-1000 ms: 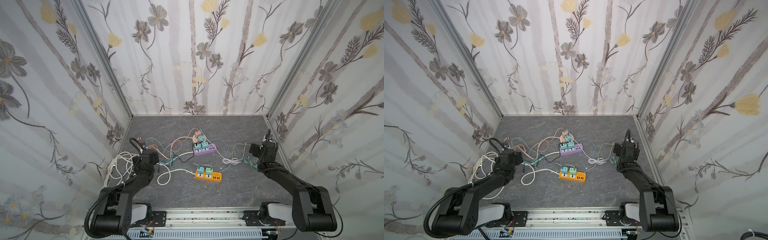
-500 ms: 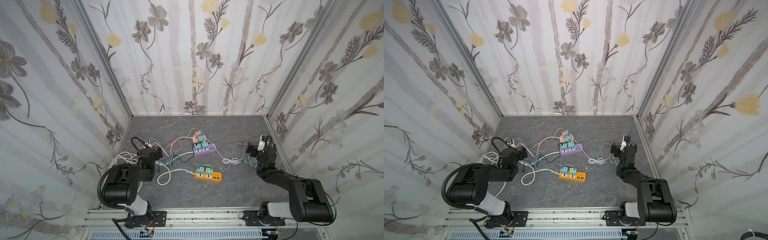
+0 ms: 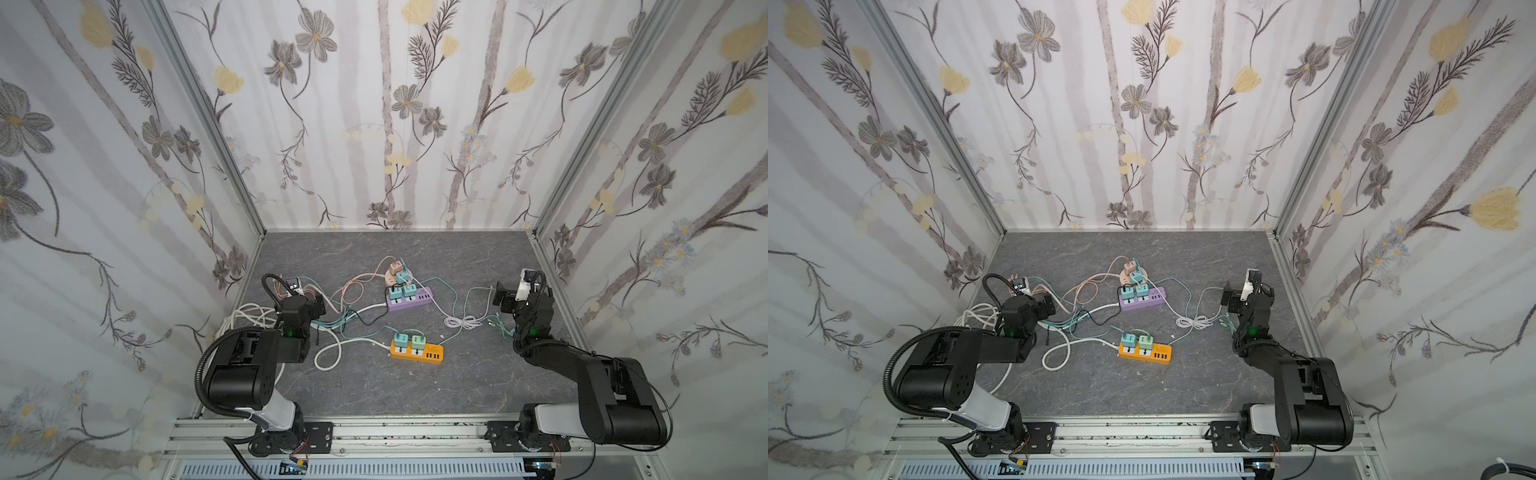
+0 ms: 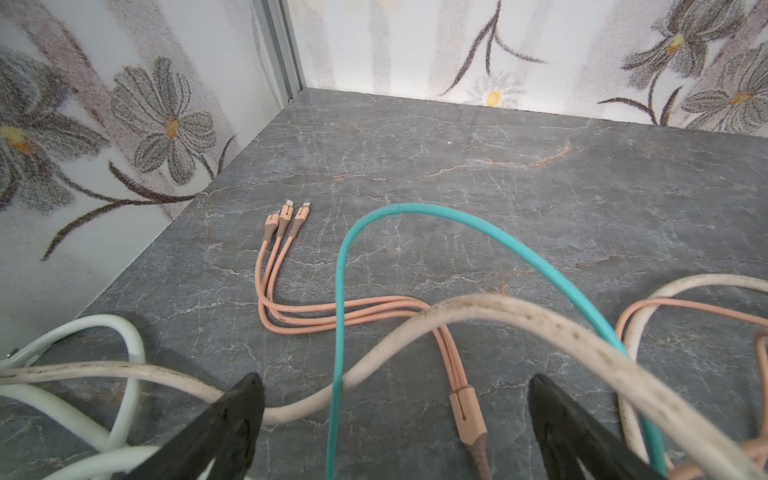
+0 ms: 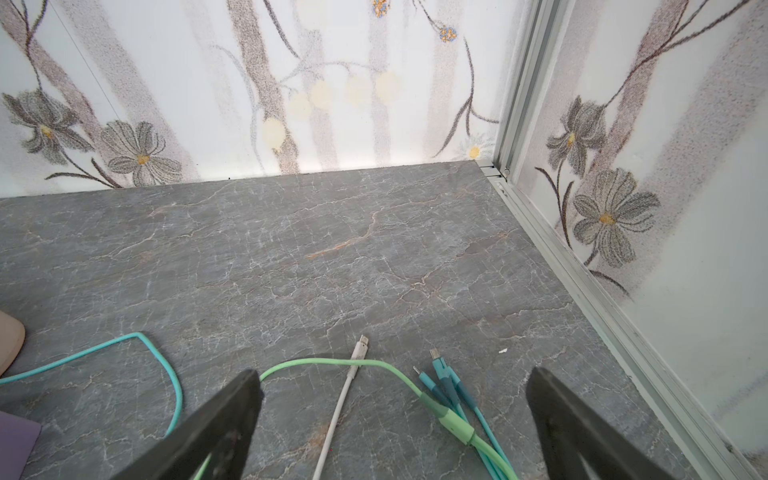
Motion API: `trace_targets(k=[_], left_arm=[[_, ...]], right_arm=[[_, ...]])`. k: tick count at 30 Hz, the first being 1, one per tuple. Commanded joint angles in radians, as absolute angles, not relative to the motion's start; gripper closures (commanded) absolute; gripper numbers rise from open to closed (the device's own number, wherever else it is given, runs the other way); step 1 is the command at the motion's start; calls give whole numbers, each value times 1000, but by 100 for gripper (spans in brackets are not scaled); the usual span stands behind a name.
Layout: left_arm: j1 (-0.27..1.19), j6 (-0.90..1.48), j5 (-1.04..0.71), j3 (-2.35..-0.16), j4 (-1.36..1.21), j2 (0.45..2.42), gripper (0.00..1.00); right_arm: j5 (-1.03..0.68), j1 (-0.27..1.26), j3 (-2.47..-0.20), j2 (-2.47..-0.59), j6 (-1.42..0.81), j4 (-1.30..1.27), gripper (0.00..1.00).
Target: Insert the plug
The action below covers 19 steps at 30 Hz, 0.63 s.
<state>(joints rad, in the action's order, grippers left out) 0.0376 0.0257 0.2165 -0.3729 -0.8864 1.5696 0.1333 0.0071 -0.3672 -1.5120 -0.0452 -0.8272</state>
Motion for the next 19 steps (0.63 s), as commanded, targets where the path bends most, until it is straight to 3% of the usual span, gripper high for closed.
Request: trace_targets(k=[1,19], left_arm=[[37,35,218,-377,-936,1570,0],[32,37,210,-379,-930,1570,0]], right_arm=[[230,11,-359,-1512,-61,-904,0],[227,11,-360,-1513,-61,-899,1]])
